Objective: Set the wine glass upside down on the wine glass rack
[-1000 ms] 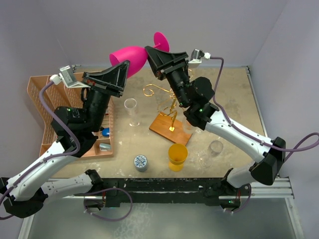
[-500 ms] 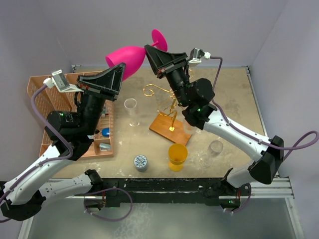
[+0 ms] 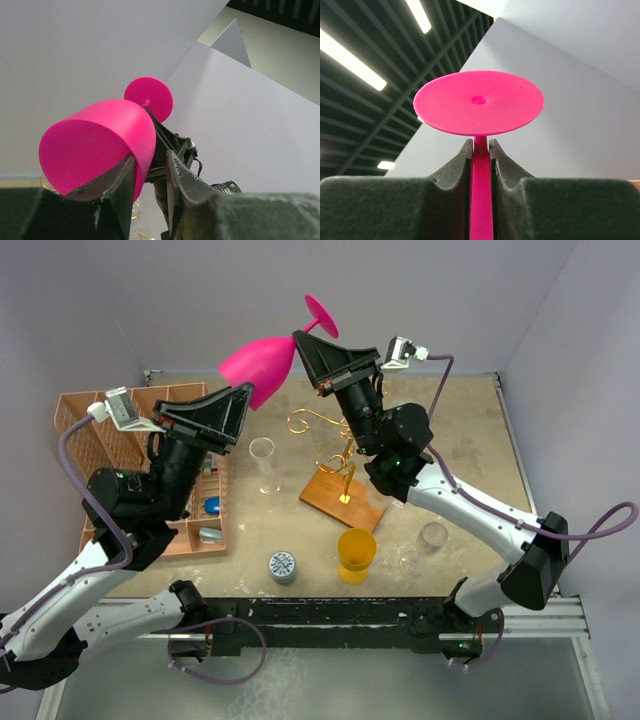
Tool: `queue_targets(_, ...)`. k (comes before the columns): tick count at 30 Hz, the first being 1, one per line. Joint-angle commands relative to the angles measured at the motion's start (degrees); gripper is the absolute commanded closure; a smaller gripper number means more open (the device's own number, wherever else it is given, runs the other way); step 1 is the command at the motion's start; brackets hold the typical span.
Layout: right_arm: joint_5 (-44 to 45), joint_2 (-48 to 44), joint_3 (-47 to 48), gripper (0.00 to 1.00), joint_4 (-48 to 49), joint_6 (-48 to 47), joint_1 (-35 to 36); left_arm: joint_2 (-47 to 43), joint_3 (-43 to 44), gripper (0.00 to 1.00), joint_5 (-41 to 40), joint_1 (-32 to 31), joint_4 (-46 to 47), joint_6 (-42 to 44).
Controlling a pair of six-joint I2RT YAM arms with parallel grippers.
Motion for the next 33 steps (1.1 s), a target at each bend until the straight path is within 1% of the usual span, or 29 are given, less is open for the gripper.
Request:
queue_targets(1, 0.07, -2.67, -1.11, 1.00, 6.96, -8.02, 0.34, -2.35, 1.81, 0.68, -2.34, 0.09, -5.94, -0.72)
queue_targets(3, -0.17, -3.18, -1.63, 1.00, 7.87, -10.71, 0.34, -3.01, 2.32, 0.61, -3.36, 0.10, -8.73, -0.79)
queue_targets(5, -1.02, -3.55, -2.05, 1.00, 8.70, -13.37, 0.34, -3.82, 2.98, 0.57, -4.17, 0.05, -11.89, -1.05)
queue_targets(11, -4.60, -5.59, -3.12, 1.00, 7.81, -23.80, 0.34, -6.05, 6.65, 0.54, -5.23, 0.18, -22.23, -1.50)
queue_targets(15, -8.92, -6.97, -4.30, 1.00, 6.44, -32.40, 0.34, -7.25, 8.77, 0.52, -3.53, 0.11, -25.93, -1.10)
queue_targets(20, -16.19, -7.05, -4.82, 1.00, 7.03, -41.40, 0.34, -6.53, 11.64, 0.49, 1.23, 0.10, -27.65, -1.16)
queue_targets(23, -20.95, -5.97, -4.20, 1.00, 7.67, -44.57, 0.34, -5.33, 12.98, 0.48, 2.74, 0.07, -27.25, -3.26)
queue_targets(28, -28.45, -2.83, -3.38, 1.00, 12.28, -44.72, 0.39, -4.04, 13.70, 0.46, 2.71, 0.11, -23.37, -9.96)
queue_targets(30, -29.88, -1.47, -2.60, 1.00, 13.37, -44.48, 0.43, -3.57, 14.12, 0.43, 1.33, 0.08, -22.87, -12.68)
queue_targets(33, -30.99, -0.05, -2.29, 1.00, 15.11, -44.69, 0.60, -3.08, 14.40, 0.42, -1.91, 0.08, -22.81, -16.37)
